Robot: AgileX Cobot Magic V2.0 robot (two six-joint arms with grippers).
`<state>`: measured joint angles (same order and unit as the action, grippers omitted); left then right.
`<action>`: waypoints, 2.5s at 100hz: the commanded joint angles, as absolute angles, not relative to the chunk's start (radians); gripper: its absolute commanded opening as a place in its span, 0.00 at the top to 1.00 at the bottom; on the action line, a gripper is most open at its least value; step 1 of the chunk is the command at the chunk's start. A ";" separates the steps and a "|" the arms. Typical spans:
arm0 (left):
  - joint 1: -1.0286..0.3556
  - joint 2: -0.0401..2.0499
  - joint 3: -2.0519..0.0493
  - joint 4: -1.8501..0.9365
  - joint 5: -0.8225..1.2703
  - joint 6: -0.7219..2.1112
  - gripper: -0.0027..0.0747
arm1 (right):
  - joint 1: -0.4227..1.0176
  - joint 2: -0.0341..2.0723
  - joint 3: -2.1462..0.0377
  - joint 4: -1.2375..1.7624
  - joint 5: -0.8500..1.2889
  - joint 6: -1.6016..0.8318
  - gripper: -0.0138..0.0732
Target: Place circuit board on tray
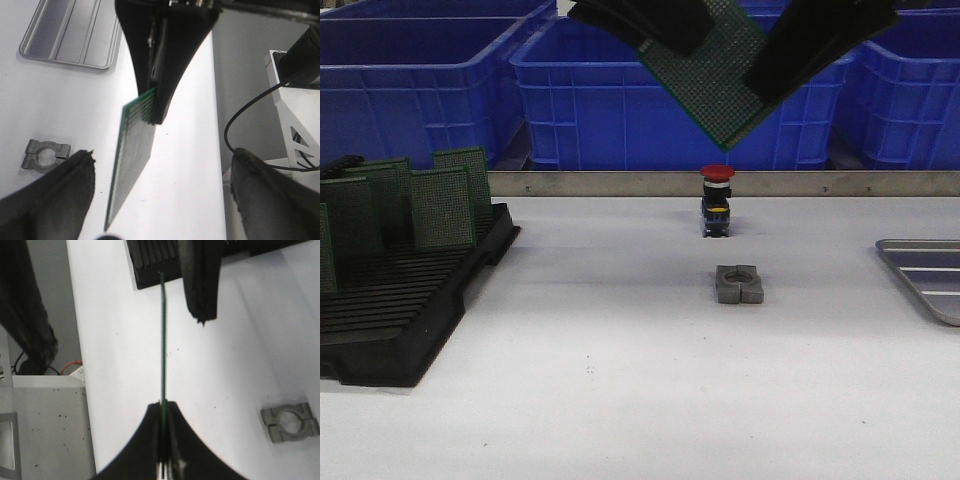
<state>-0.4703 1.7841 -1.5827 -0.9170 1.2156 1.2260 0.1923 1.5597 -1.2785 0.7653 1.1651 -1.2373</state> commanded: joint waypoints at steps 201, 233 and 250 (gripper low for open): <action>-0.478 1.729 -1.610 -0.985 1.268 1.221 0.27 | -0.357 1.995 -1.410 0.655 1.179 -0.592 0.36; -0.478 1.729 -1.610 -0.985 1.268 1.221 0.27 | -0.357 1.978 -1.419 0.628 1.139 -0.591 0.24; -0.478 1.729 -1.610 -0.985 1.268 1.221 0.27 | -0.357 1.968 -1.420 0.613 1.123 -0.585 0.24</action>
